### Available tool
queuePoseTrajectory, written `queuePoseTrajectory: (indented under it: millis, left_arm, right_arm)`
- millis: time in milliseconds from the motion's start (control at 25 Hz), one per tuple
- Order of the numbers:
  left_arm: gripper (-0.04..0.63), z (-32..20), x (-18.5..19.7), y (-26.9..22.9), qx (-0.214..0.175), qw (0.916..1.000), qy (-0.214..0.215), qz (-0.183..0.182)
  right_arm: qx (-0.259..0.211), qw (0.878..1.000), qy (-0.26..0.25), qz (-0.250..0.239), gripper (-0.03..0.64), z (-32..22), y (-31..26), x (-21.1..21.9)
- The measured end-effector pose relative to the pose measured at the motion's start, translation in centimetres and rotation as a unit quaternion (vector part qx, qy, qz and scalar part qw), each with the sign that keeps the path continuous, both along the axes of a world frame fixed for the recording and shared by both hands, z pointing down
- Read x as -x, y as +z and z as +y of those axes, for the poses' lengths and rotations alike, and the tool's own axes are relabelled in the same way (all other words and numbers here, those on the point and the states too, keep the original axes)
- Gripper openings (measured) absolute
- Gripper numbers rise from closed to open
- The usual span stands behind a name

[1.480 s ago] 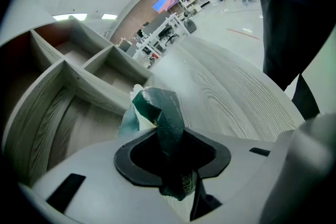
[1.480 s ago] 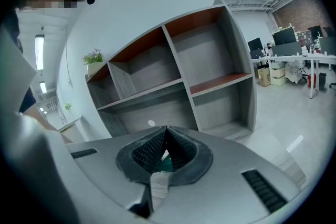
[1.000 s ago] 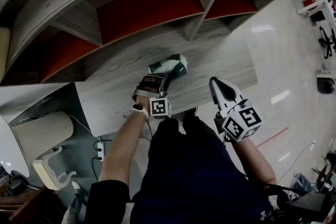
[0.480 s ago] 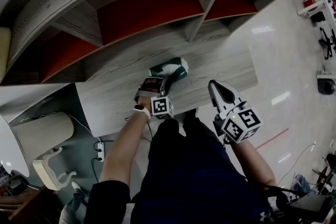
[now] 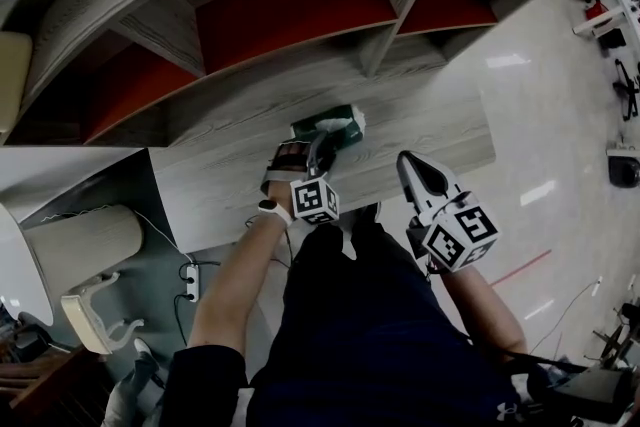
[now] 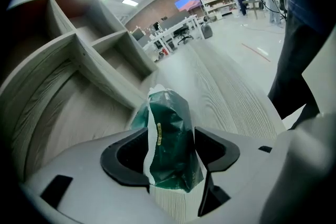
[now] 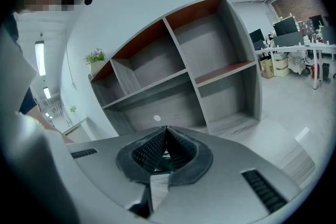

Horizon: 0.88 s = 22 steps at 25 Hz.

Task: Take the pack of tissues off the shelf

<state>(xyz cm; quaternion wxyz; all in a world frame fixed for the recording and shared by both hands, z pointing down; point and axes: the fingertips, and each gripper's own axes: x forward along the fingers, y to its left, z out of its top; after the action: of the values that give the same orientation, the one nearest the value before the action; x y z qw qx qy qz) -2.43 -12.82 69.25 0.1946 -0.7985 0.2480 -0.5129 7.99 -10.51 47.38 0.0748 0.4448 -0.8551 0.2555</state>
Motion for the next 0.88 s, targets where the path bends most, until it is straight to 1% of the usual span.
queuePoseTrajectory:
  millis: [160, 280, 440, 560, 640, 720, 800, 880]
  left_arm:
    - [0.29, 0.4, 0.2, -1.6, -0.008, 1.0, -0.002, 0.004]
    - [0.29, 0.4, 0.5, -3.3, -0.013, 0.9996, -0.014, 0.022]
    - [0.29, 0.2, 1.1, -5.9, -0.01, 0.9965, -0.053, 0.063]
    - [0.29, -0.2, 2.0, -8.3, -0.012, 0.9902, -0.095, 0.102]
    - [0.287, -0.4, 2.8, -10.0, -0.011, 0.9833, -0.13, 0.127]
    - [0.281, -0.6, 3.7, -11.7, -0.009, 0.9724, -0.167, 0.162]
    - [0.266, -0.7, 4.7, -13.7, -0.008, 0.9578, -0.203, 0.204]
    - [0.248, -0.8, 5.7, -15.8, -0.011, 0.9412, -0.232, 0.245]
  right_arm:
    - [-0.004, 1.0, -0.005, -0.002, 0.003, 0.1, -0.2, 0.3]
    - [-0.008, 1.0, -0.009, -0.001, 0.003, 0.0, -0.4, 0.4]
    - [-0.011, 1.0, -0.011, -0.002, 0.003, 0.0, -0.6, 0.3]
    - [-0.018, 1.0, -0.014, -0.002, 0.003, -0.1, -0.9, 0.5]
    - [-0.024, 1.0, -0.017, -0.001, 0.003, -0.1, -1.2, 0.7]
    - [-0.028, 0.999, -0.019, -0.001, 0.003, -0.1, -1.3, 0.8]
    - [-0.033, 0.999, -0.021, -0.002, 0.003, -0.2, -1.7, 1.1]
    - [-0.038, 0.999, -0.021, -0.006, 0.003, -0.3, -2.1, 1.2]
